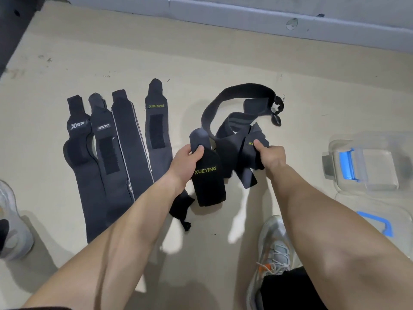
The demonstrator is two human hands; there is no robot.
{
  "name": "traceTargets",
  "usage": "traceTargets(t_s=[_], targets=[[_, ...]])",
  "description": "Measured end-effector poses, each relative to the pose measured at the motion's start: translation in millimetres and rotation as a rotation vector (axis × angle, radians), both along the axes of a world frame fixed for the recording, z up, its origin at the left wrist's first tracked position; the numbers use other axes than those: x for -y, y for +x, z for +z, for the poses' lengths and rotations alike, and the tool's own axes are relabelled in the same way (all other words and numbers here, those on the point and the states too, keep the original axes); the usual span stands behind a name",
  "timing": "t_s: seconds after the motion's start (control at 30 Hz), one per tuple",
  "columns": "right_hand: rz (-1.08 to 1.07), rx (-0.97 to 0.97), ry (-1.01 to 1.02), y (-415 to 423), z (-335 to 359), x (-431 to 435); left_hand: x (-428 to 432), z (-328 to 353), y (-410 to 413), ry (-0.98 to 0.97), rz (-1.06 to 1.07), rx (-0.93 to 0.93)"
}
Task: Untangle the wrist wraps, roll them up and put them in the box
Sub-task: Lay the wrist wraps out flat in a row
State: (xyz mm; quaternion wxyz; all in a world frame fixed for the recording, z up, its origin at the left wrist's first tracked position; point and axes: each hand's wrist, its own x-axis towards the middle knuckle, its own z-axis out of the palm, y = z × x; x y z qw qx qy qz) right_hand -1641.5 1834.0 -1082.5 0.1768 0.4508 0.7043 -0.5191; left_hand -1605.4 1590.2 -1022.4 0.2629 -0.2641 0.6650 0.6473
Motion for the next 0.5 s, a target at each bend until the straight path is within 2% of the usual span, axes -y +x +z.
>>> traceTargets(t_s=[0.1, 0.17, 0.5], targets=[[-0.160, -0.028, -0.179, -4.5, 14.0, 4.8, 1.3, 3.7, -1.1, -0.041, -0.013, 0.017], [-0.185, -0.067, -0.263, -8.3, 24.6, 6.4, 2.8, 11.5, -0.7, -0.055, -0.020, 0.022], [0.087, -0.352, -0.523, -14.2, 152.6, 39.0, 18.9, 70.4, 8.5, -0.090, 0.013, -0.093]])
